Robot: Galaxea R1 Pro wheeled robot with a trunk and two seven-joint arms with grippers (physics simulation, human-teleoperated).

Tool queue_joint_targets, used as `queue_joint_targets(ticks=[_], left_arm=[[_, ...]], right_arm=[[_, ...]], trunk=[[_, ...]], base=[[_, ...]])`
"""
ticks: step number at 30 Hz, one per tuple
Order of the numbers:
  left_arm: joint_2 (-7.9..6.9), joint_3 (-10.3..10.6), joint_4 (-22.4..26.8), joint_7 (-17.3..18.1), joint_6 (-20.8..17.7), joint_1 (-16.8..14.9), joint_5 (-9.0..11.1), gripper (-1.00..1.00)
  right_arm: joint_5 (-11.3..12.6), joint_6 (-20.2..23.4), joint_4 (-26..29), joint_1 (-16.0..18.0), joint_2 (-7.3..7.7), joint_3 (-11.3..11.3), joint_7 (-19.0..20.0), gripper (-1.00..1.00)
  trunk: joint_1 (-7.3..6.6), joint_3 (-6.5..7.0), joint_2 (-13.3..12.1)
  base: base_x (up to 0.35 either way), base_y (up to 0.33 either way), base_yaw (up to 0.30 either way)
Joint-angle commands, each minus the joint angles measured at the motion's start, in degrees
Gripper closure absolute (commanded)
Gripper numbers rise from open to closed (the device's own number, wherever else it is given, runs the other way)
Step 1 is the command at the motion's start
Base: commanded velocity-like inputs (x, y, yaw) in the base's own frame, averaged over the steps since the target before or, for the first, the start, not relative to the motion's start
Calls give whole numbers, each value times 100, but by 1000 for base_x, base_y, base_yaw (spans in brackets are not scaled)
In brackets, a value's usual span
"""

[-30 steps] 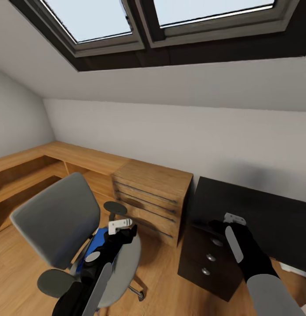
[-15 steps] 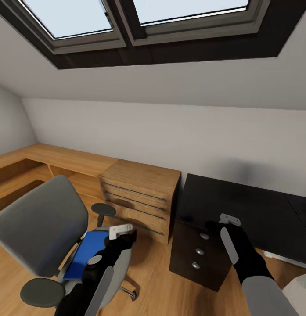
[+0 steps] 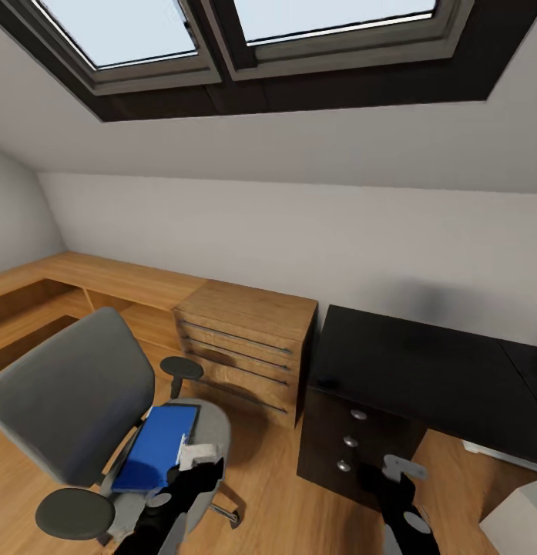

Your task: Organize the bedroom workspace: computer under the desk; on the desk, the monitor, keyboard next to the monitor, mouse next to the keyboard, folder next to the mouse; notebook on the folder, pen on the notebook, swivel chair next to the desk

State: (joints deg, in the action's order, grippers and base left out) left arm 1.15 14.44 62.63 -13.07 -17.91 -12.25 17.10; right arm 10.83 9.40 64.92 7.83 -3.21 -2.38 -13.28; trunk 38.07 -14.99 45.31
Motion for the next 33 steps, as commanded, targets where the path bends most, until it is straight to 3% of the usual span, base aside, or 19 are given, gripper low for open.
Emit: queue_joint_targets(ticks=[1,5,6,8,10,17,20,24,33], left_arm=[[-5,75,-163,-45,71,15,57,-100],[-5,210,-609,-39,198,50,57,-100],[-2,235,-894,-43,220,59,52,-100],[-2,241,-998,-44,226,61,50,-100],[-2,250,-1270,-52,234,64,53,-100],[-12,247,-1571,-58,285,64,52,-100],[-13,245,-1639,-61,531,64,55,-100],[1,250,-1748,-61,798,64,51,-100],[28,286,-1931,-59,906,64,51,-100]], right_arm=[[37,-68,12,-119,-2,2,-15,-100],[48,-196,-163,-315,-8,8,-13,-100],[68,-348,-569,-347,-6,9,9,-100],[68,-497,-749,-355,-2,9,15,-100],[65,-1045,-1069,-367,-18,18,14,-100],[85,-1812,-1839,-369,-29,33,26,-100],[82,-2216,-1950,-369,-27,33,22,-100],[90,-2382,-1993,-369,-29,32,18,-100],[87,-2447,-2116,-369,-38,47,19,-100]], trunk=[[1,-7,6],[1,-7,6],[1,-7,6],[1,-7,6],[1,-7,6],[1,-7,6],[1,-7,6],[1,-7,6],[1,-12,6]], base=[[0,0,0],[0,0,0],[0,0,0],[0,0,0],[0,0,0],[0,0,0],[0,0,-1],[0,0,-80],[0,0,-233]])
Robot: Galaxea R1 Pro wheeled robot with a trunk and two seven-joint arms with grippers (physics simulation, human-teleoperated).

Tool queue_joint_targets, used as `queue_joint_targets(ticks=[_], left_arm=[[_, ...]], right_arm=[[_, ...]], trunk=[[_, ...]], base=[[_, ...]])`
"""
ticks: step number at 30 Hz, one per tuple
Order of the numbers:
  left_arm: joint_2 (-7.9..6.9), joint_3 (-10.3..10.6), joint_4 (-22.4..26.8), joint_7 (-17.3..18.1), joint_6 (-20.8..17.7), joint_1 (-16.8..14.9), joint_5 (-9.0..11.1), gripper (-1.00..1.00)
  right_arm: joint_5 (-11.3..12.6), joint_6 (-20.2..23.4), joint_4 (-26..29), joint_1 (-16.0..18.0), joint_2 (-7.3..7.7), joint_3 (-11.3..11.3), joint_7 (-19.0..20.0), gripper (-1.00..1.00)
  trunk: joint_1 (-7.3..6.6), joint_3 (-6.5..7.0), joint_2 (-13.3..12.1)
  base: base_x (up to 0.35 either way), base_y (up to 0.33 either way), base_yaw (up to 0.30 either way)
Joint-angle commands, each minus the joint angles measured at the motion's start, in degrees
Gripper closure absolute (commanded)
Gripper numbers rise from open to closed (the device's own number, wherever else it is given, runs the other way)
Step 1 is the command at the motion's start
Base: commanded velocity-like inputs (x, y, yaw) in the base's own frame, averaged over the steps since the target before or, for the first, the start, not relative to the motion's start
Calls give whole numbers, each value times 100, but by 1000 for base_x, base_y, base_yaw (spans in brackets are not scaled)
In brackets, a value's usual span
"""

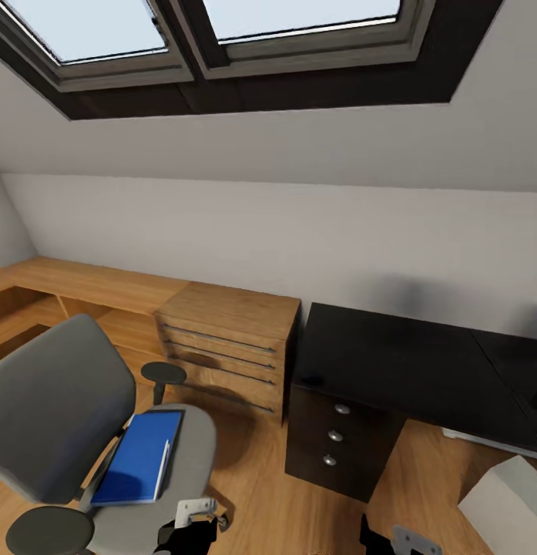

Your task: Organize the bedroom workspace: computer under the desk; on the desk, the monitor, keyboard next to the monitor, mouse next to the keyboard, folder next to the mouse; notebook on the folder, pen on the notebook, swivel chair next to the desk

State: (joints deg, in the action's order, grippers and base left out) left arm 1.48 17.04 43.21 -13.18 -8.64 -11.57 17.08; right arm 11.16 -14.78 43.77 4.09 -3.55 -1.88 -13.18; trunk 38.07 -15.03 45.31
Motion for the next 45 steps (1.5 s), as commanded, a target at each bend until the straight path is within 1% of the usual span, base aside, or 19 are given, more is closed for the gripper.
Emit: queue_joint_targets(ticks=[1,4,10,14,18,21,24,26,28,45], left_arm=[[-4,28,1,-49,-20,-3,53,-100],[0,34,-33,-49,-12,-3,51,-100],[2,32,-54,-48,-8,-3,57,-100],[2,50,-287,-45,14,-3,57,-100],[2,51,-354,-45,166,-3,55,-100],[2,39,-376,-45,403,-2,57,-100],[14,43,-427,-45,492,-3,54,-100],[62,41,-458,-45,520,-3,52,-100],[80,38,-469,-45,526,-3,54,-100],[107,27,-480,-80,550,-3,62,-100]], right_arm=[[54,-31,-5,4,-7,-2,9,-100],[48,-33,-14,4,-59,2,15,-100],[45,-35,-17,4,-86,3,17,-100],[36,-48,-18,4,-92,-1,17,-100],[29,-51,-33,4,-99,2,17,-100],[27,-51,-48,4,-95,3,20,-100],[27,-52,-51,4,-94,-2,22,-100],[27,-52,-51,4,-93,-6,20,-100],[28,-52,-47,4,-93,-8,18,-100],[27,-60,-53,4,-93,-6,17,-100]], trunk=[[1,-11,6],[1,-26,6],[1,-49,6],[1,-51,6],[1,-52,6],[1,-52,6],[1,-52,6],[1,-52,6],[1,-52,6],[1,-52,6]], base=[[0,0,-243],[0,0,-212],[0,0,-120],[0,0,-21],[0,28,-3],[0,207,-69],[0,294,-207],[0,294,-247],[0,164,-260],[0,43,-271]])
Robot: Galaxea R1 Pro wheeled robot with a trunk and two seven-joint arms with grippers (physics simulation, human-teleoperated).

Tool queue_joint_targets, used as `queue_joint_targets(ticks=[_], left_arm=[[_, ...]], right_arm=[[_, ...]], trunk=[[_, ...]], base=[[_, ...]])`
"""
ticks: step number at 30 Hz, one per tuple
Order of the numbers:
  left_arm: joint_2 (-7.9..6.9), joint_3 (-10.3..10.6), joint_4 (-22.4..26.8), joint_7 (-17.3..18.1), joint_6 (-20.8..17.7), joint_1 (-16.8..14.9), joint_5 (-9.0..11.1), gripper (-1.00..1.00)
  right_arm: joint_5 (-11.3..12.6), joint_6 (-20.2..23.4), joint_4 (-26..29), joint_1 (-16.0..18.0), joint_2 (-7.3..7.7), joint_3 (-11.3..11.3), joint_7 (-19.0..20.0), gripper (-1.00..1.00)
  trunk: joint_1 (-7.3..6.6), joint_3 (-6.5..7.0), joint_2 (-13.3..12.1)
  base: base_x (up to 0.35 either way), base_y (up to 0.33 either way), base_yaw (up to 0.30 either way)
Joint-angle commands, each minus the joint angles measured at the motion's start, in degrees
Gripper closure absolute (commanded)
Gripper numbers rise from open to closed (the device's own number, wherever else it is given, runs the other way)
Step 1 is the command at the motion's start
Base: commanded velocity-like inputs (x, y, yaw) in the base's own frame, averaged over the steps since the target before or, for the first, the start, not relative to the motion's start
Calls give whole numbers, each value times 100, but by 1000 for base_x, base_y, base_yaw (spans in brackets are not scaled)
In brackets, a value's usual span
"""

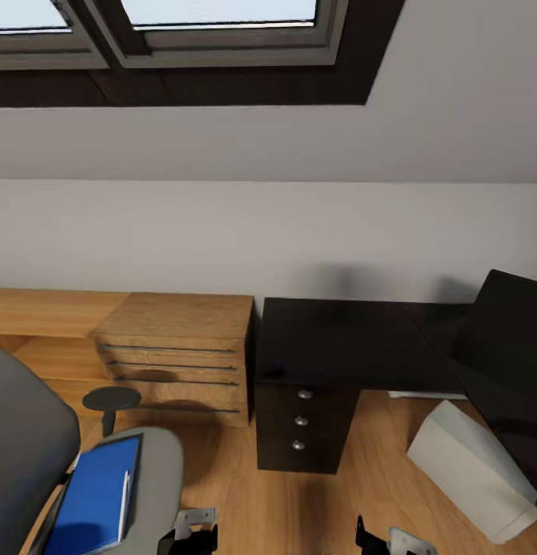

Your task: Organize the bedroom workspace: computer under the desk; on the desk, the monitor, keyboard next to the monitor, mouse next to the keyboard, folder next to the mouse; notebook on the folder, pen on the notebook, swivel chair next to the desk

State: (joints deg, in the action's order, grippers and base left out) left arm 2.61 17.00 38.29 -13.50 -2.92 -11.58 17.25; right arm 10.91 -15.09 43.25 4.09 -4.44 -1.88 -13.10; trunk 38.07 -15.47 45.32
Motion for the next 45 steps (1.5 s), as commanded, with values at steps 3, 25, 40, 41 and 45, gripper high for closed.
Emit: queue_joint_targets(ticks=[3,25,40,41,45], left_arm=[[3,35,-40,-41,72,-3,43,-100],[20,58,-225,-38,99,-2,42,-100],[19,51,-234,-39,105,-3,49,-100],[15,50,-236,-40,115,-3,50,-100],[14,45,-236,-44,159,-3,50,-100]], right_arm=[[51,-29,0,4,-4,-5,9,-100],[51,-29,-1,4,-4,-4,9,-100],[51,-29,-8,4,-10,1,9,-100],[51,-29,-9,4,-11,2,11,-100],[51,-25,-11,4,-12,3,10,-100]], trunk=[[1,-8,6],[1,-8,6],[1,-8,6],[1,-8,6],[1,-8,6]], base=[[0,245,-275],[-54,46,-294],[-7,4,-297],[0,0,-297],[0,0,-297]])
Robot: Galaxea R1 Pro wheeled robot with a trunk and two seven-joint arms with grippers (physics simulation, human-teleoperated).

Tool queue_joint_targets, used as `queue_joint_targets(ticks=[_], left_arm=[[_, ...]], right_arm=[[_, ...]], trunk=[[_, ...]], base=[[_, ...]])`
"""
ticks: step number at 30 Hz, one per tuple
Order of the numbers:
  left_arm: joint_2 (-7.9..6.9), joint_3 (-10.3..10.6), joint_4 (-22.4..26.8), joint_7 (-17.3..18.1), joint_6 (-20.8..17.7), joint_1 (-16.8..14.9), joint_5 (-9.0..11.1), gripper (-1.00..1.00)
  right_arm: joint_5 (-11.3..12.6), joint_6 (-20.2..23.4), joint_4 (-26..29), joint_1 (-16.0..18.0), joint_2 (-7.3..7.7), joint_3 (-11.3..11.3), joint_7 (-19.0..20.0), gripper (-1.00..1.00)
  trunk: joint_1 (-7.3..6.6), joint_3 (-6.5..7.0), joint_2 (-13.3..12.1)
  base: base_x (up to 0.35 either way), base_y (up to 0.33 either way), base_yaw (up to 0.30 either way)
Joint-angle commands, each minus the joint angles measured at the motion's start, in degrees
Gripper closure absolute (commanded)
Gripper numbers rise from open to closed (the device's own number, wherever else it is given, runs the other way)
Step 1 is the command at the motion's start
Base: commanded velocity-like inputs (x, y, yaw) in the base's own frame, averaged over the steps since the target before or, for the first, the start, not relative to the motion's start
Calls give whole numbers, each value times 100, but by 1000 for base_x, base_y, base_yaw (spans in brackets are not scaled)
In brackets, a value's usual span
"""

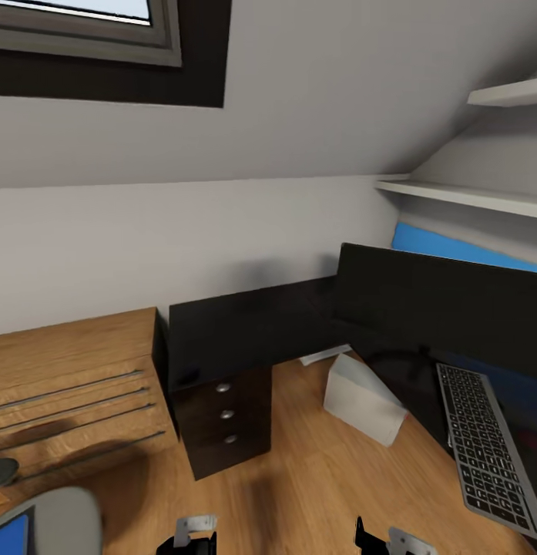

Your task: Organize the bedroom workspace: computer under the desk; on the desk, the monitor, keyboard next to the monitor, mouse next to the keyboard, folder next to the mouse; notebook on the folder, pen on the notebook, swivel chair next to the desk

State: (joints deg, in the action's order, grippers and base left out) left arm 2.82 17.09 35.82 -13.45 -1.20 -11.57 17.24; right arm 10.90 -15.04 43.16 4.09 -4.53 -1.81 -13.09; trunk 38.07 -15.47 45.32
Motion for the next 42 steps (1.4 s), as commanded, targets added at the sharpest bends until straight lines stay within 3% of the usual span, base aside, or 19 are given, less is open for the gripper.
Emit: queue_joint_targets(ticks=[1,27,42], left_arm=[[-6,34,8,-50,4,-3,51,-100],[-9,28,7,-44,41,-3,41,-100],[-9,35,28,-36,40,-3,55,-100]], right_arm=[[53,-29,-16,4,-3,-2,9,-100],[53,-25,-215,4,-4,7,14,-100],[56,-25,-218,4,-4,5,11,-100]], trunk=[[1,-8,6],[1,-8,6],[1,-8,6]], base=[[0,0,-297],[0,1,-297],[0,139,-297]])
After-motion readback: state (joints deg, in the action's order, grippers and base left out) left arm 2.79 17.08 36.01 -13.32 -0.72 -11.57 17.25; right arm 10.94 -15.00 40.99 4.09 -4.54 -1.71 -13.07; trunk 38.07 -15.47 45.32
